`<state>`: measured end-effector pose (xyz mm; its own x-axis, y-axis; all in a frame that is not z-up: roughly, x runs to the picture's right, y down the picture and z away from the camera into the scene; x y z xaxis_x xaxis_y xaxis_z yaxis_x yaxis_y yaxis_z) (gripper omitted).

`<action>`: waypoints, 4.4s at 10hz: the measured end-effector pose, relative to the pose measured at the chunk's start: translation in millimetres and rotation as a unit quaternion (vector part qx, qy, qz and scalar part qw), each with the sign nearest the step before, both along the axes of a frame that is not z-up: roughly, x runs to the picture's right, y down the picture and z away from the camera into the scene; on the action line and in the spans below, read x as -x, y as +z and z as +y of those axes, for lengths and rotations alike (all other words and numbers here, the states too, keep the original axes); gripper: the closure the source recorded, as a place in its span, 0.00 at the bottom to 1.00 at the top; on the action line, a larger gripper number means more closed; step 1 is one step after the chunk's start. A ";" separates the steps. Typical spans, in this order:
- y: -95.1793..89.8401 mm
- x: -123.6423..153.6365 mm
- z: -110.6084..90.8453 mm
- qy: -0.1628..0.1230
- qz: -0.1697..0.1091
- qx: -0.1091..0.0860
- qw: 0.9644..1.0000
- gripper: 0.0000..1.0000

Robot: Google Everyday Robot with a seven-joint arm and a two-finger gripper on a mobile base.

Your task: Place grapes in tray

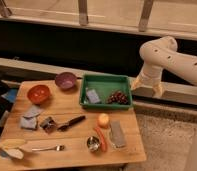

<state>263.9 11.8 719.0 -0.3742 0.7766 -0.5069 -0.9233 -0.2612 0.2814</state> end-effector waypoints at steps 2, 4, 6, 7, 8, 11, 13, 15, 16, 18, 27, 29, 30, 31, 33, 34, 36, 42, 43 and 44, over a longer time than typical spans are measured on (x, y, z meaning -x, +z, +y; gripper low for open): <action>0.0 0.0 0.0 0.000 0.000 0.000 1.000 0.20; 0.0 0.0 0.0 0.000 0.000 0.000 1.000 0.20; -0.1 -0.1 0.3 -0.001 0.000 0.000 1.000 0.20; 0.4 0.5 -1.5 -0.002 -0.002 -0.006 1.000 0.20; 2.8 3.6 -5.0 -0.004 -0.011 -0.018 1.000 0.20; 18.2 43.5 -20.9 -0.021 -0.047 -0.048 0.998 0.20; 30.8 81.5 -30.0 -0.044 -0.070 -0.060 0.995 0.20; 42.0 123.2 -36.6 -0.057 -0.093 -0.073 0.991 0.20; 45.8 139.9 -40.1 -0.056 -0.099 -0.081 0.990 0.20; 47.6 148.4 -42.0 -0.055 -0.100 -0.084 0.990 0.20; 113.5 161.2 -1.6 -0.030 -0.104 -0.045 0.993 0.20; 151.6 161.2 20.1 -0.005 -0.112 -0.027 0.993 0.20; 163.4 161.7 23.0 -0.002 -0.114 -0.024 0.993 0.20; 179.1 163.7 20.5 -0.003 -0.116 -0.023 0.993 0.20; 198.6 169.4 7.8 -0.017 -0.116 -0.026 0.993 0.20; 203.6 171.0 4.6 -0.027 -0.112 -0.028 0.993 0.20; 210.8 163.8 6.2 -0.046 -0.095 -0.026 0.994 0.20; 231.4 147.0 28.5 -0.064 -0.068 0.007 0.996 0.25; 234.1 144.2 28.2 -0.065 -0.065 0.009 0.996 0.34; 234.7 142.6 28.6 -0.066 -0.064 0.011 0.996 0.43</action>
<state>121.3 40.4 953.7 -0.2015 0.8033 -0.5605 -0.9778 -0.1310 0.1637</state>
